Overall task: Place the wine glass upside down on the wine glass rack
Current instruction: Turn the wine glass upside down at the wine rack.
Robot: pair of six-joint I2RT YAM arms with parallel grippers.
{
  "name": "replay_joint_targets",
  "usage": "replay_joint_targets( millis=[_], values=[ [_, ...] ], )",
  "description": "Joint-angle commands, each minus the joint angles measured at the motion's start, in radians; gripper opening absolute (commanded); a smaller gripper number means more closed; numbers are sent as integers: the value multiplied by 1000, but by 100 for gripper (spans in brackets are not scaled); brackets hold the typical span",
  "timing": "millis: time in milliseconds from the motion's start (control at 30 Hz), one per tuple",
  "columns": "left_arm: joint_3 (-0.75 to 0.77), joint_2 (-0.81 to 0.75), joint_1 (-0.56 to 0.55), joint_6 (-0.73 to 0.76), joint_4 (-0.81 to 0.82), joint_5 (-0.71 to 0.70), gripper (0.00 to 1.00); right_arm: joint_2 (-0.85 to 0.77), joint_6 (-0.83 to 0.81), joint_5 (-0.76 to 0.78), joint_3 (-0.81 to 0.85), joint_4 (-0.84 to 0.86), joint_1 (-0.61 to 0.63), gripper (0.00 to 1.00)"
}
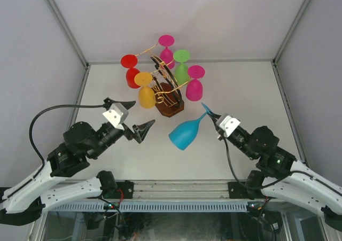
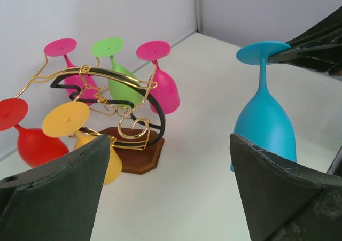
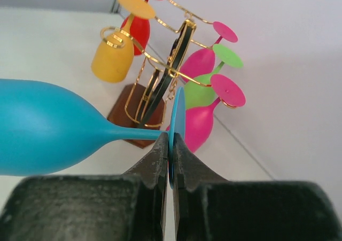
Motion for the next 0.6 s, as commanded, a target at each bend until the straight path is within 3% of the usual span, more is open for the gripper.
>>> replay_joint_targets(
  millis=[0, 300, 567],
  values=[
    [-67, -36, 2, 116, 52, -22, 94, 40, -283, 47, 41, -30, 57, 0],
    [-169, -67, 1, 245, 129, 68, 92, 72, -492, -151, 48, -109, 105, 0],
    [-268, -81, 2, 429, 193, 170, 92, 104, -541, -328, 52, -134, 115, 0]
  ],
)
